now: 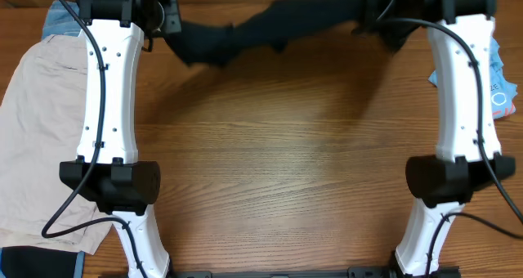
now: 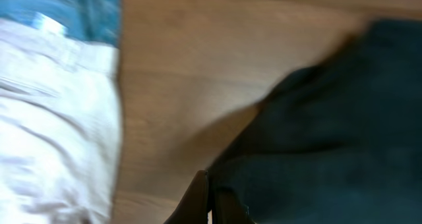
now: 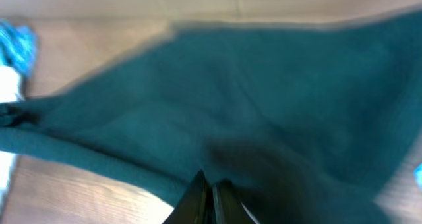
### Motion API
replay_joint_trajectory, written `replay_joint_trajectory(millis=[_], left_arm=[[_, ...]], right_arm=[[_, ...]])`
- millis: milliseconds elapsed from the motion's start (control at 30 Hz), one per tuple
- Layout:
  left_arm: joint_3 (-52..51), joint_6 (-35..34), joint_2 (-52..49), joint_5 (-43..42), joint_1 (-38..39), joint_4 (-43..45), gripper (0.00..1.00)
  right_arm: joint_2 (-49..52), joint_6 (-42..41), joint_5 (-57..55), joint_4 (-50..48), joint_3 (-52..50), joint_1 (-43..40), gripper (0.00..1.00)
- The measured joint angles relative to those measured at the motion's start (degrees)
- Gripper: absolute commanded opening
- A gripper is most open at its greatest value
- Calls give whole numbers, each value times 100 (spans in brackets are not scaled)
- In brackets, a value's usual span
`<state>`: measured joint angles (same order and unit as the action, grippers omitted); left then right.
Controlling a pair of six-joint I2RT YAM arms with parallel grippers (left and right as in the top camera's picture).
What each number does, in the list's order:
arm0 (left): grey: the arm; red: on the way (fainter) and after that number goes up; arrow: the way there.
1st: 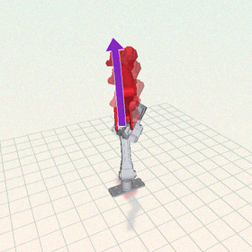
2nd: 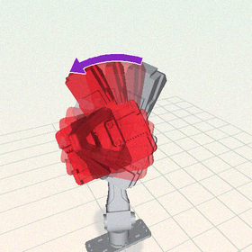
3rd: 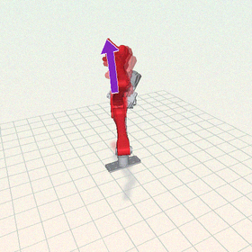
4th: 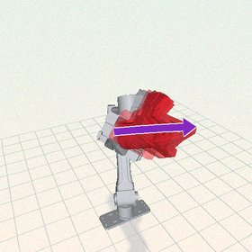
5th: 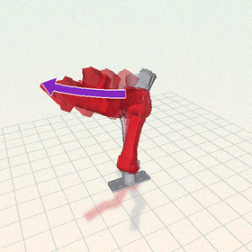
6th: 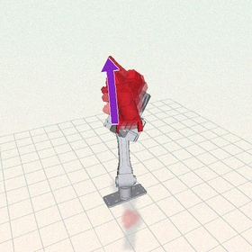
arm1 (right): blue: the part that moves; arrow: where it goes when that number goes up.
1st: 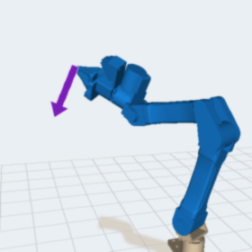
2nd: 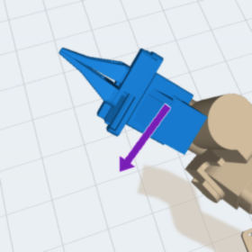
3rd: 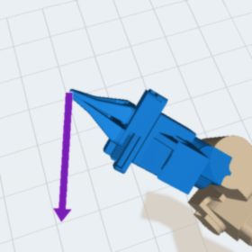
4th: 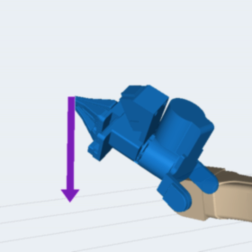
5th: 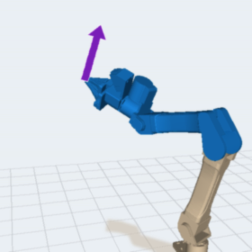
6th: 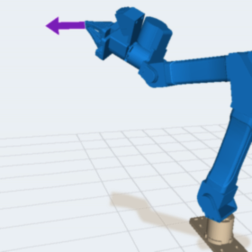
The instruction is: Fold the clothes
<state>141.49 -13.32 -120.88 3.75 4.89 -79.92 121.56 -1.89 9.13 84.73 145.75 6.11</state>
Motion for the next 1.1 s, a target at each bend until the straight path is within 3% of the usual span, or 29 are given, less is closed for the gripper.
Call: replay_joint_trajectory(millis=[200, 467, 967, 1000, 1067, 1100], left_arm=[[-192, 2, -13, -575, 116, -389, 4], [-1064, 24, -131, -789, 273, -785, 4], [-2929, 369, -153, -1064, 378, -660, 4], [-2983, 398, -153, -1064, 378, -645, 4], [-3056, 459, -153, -1064, 378, -643, 4], [-3069, 481, -153, -1049, 378, -645, 4]], right_arm=[[354, 7, -634, 1130, -179, -42, 4], [341, 22, -909, 1239, -505, -46, 4], [341, 63, -697, 1174, -3965, -63, 5], [341, 63, -693, 1191, -4201, -68, 8], [343, 72, -673, 1095, -4559, -83, 24], [343, 79, -662, 1036, -4745, -92, 25]])
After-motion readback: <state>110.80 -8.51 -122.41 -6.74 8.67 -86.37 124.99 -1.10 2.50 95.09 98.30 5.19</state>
